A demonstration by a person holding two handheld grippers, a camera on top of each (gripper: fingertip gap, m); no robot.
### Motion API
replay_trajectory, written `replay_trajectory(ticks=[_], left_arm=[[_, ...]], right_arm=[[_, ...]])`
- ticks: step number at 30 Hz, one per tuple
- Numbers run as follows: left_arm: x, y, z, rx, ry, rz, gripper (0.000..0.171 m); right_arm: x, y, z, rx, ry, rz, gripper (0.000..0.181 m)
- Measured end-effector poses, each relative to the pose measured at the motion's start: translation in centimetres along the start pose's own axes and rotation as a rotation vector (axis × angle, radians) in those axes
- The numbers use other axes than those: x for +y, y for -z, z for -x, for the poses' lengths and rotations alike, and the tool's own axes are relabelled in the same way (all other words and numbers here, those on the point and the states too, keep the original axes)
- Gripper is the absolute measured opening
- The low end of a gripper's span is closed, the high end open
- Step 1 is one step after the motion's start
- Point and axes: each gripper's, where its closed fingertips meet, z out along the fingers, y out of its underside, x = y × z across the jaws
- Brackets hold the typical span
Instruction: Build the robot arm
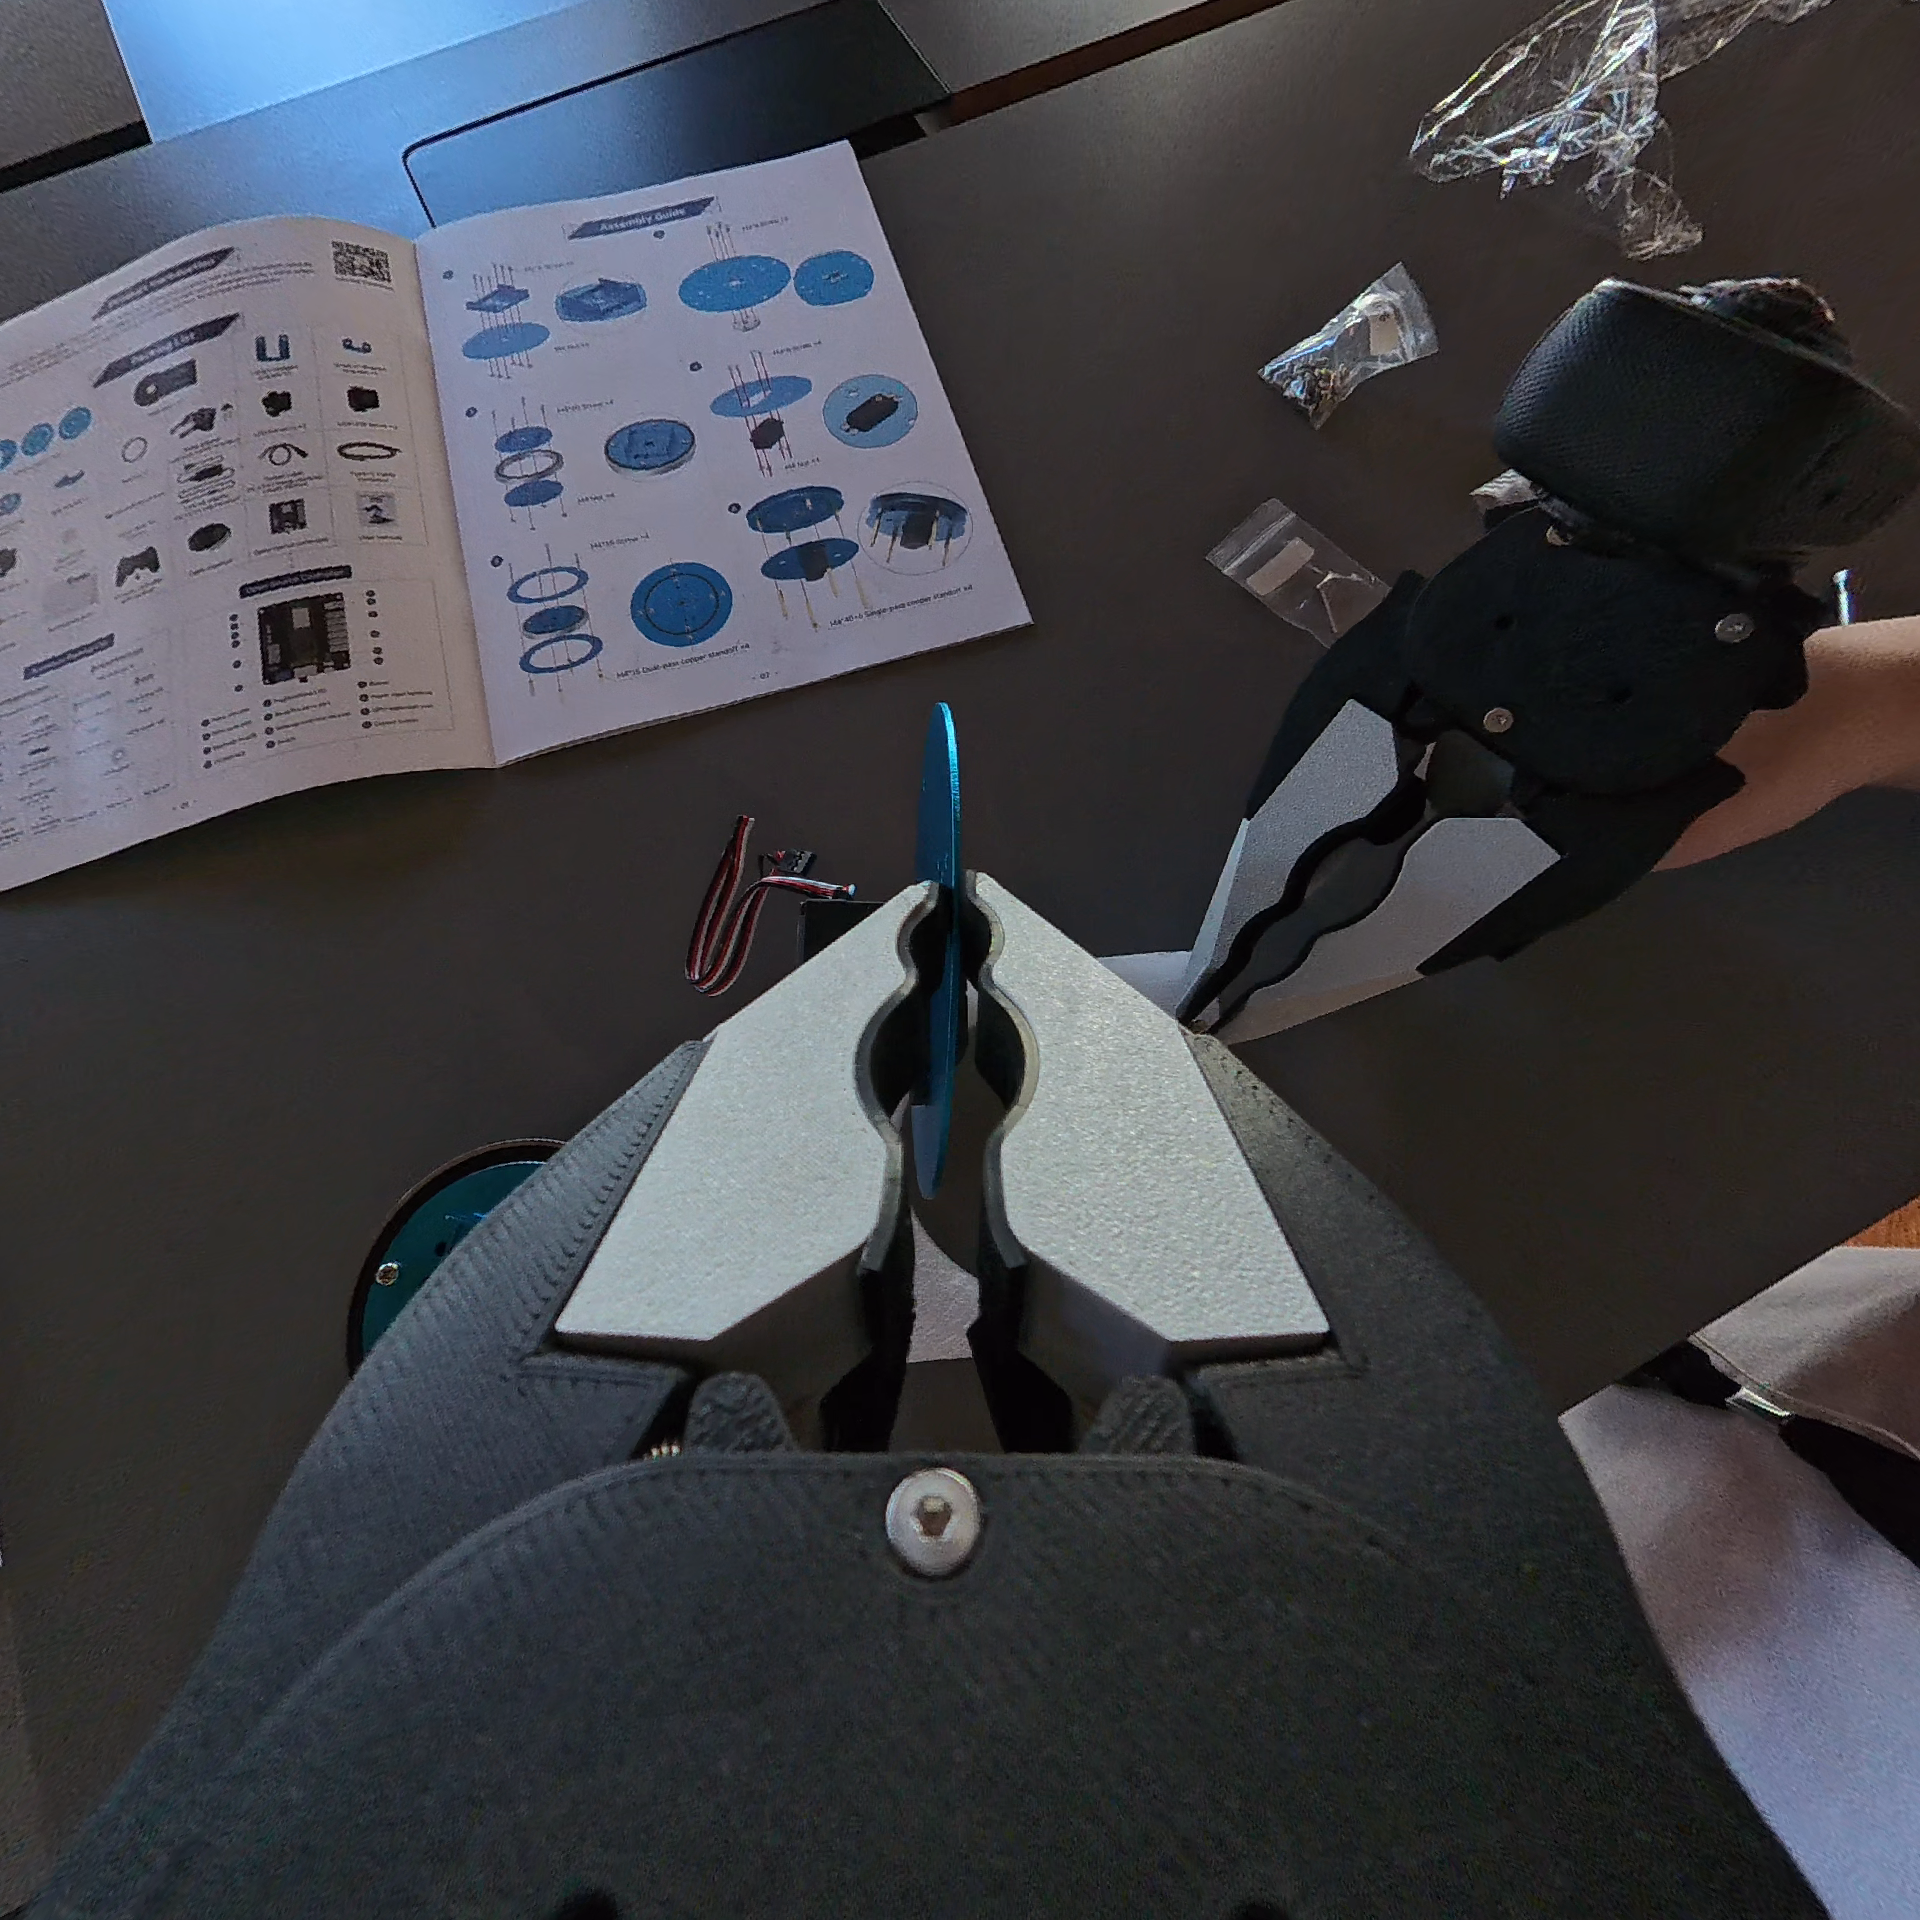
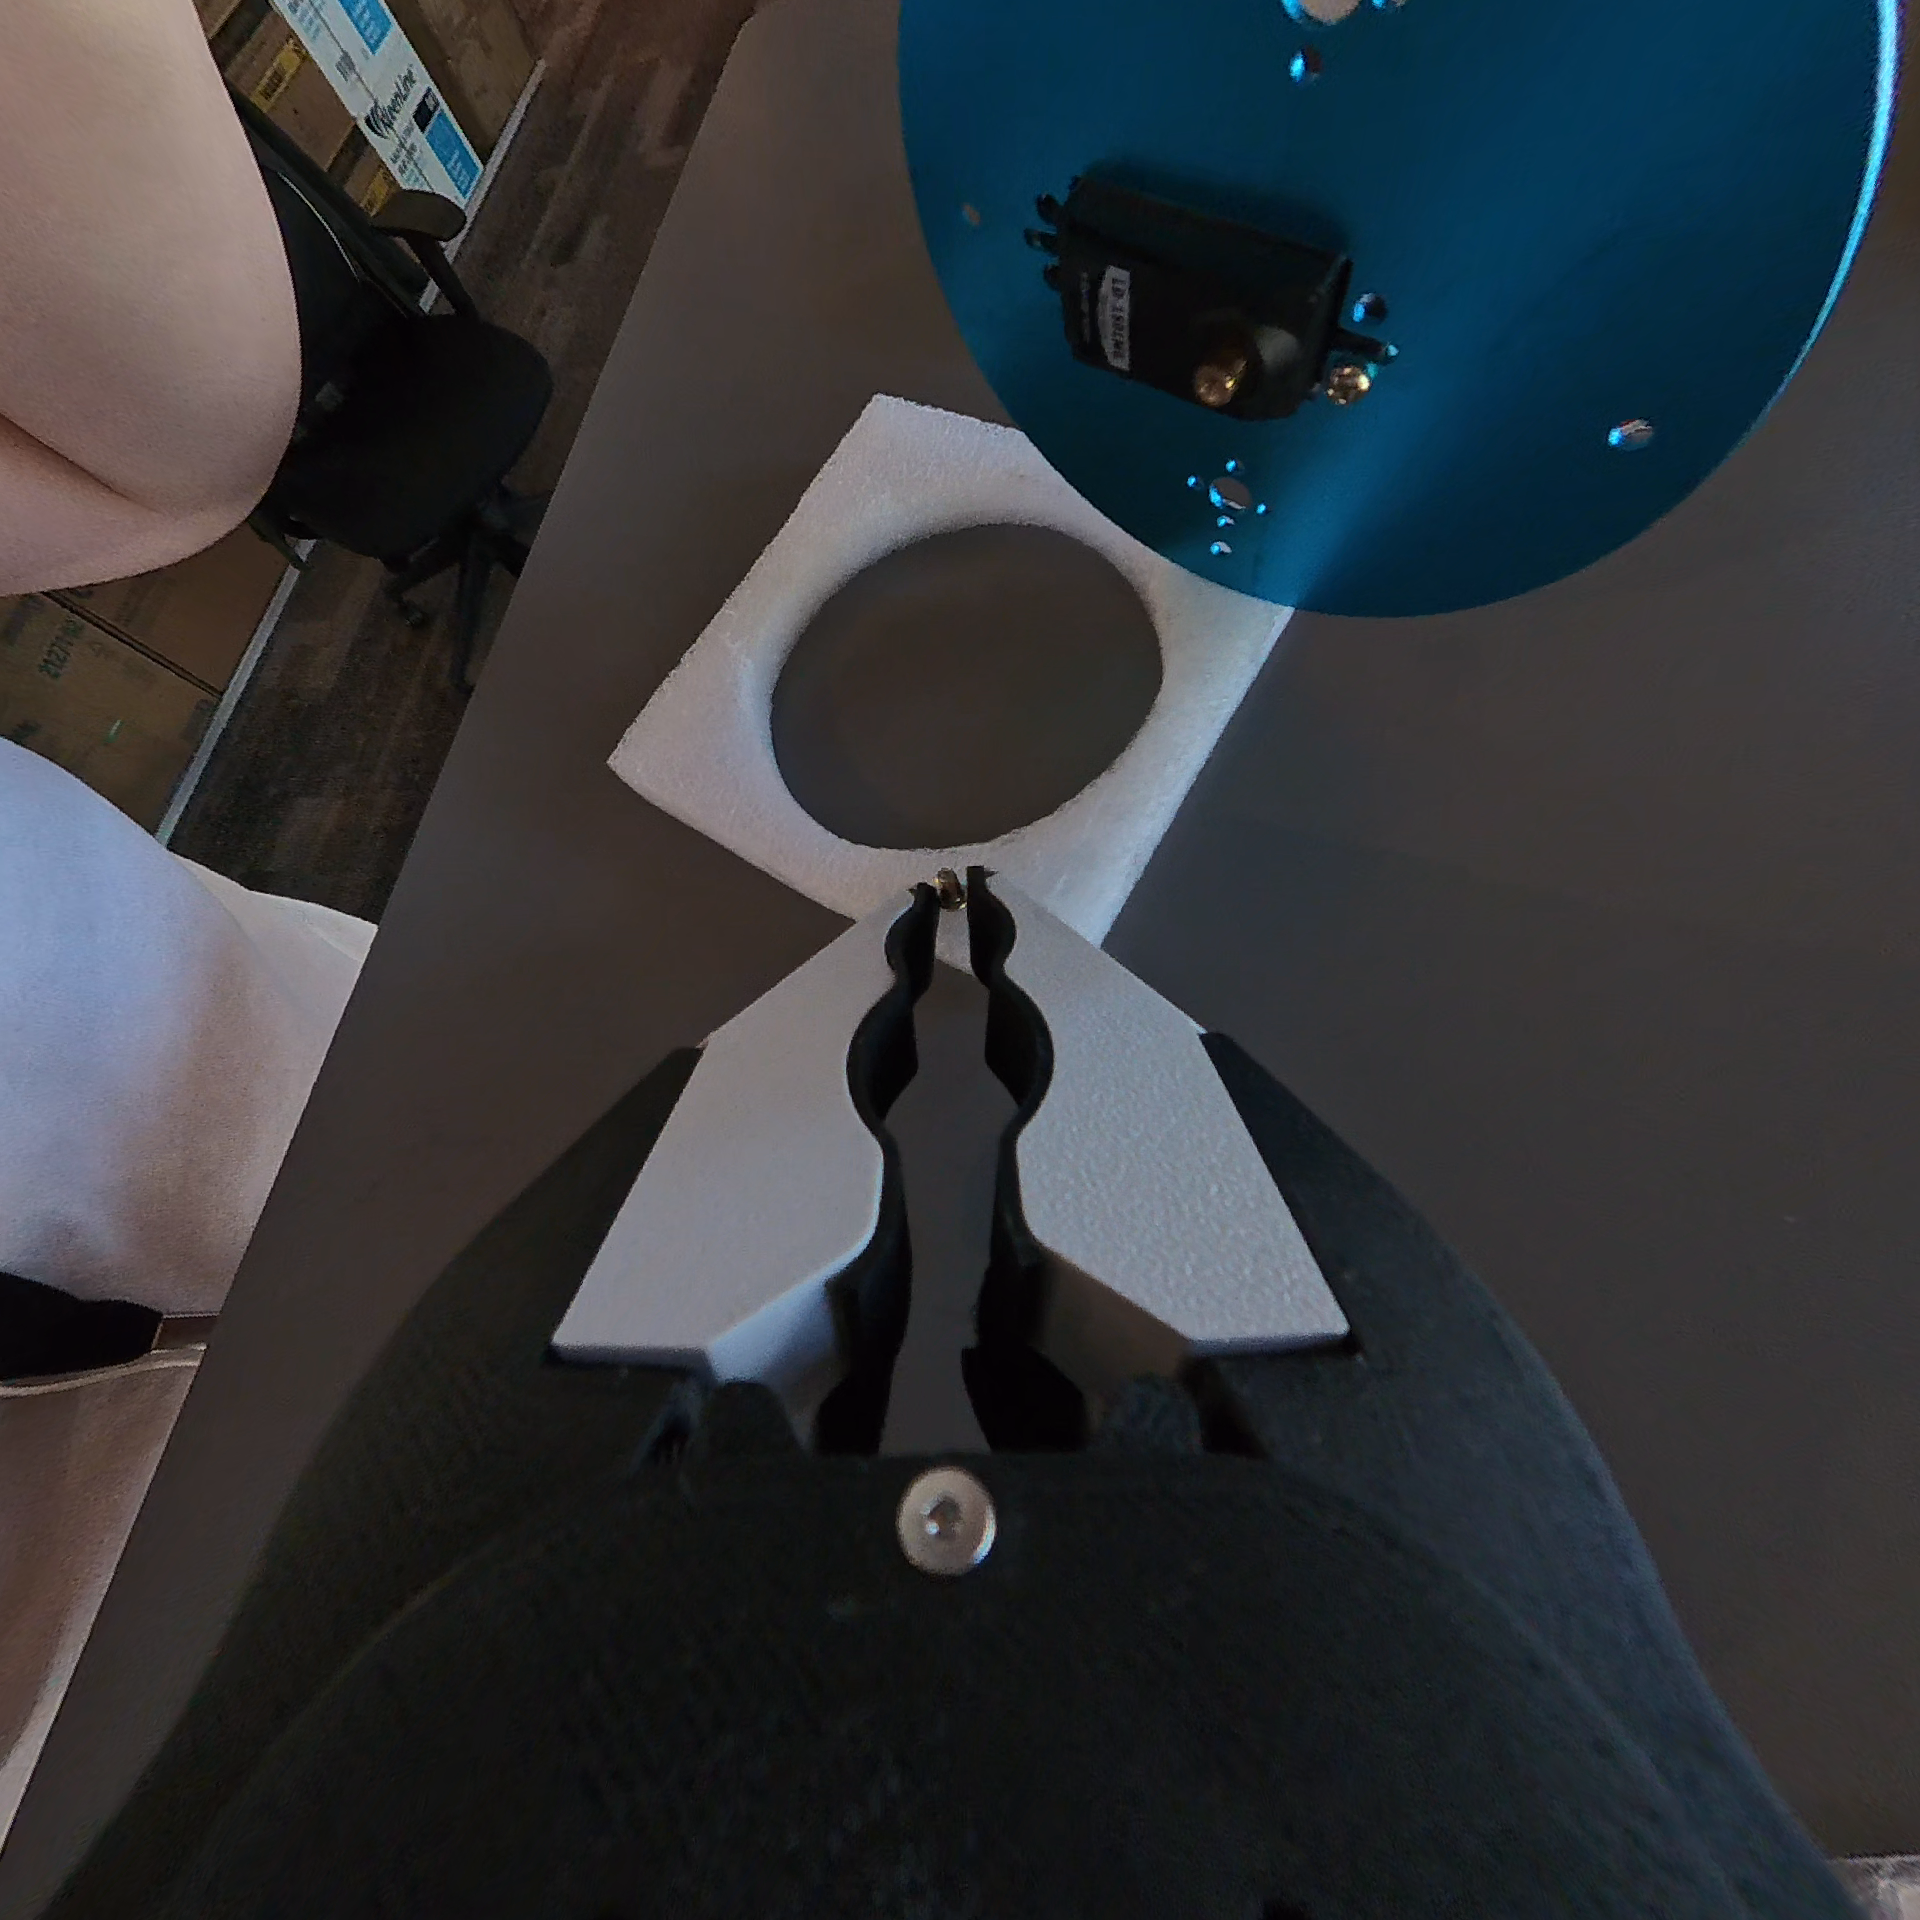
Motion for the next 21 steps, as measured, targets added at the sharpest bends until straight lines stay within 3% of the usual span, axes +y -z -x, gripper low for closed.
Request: replay_trajectory(ticks=[11,17,19,21], left_arm=[[0.0,0.0,-0.1,0.000,-0.001,0.001,0.000],[0.0,-0.1,-0.4,0.004,-0.004,0.003,0.001],[-0.1,-0.3,-0.6,0.002,-0.007,0.008,0.001],[-0.2,-0.4,-0.8,-0.004,-0.013,0.016,0.002]], right_arm=[[0.1,0.2,0.0,0.028,0.037,0.010,0.010],[-1.1,1.7,0.4,0.023,0.028,-0.055,0.029],[-2.7,3.3,1.2,-0.041,-0.069,-0.138,0.034],[-5.0,5.4,1.0,-0.109,-0.289,-0.258,0.033]])
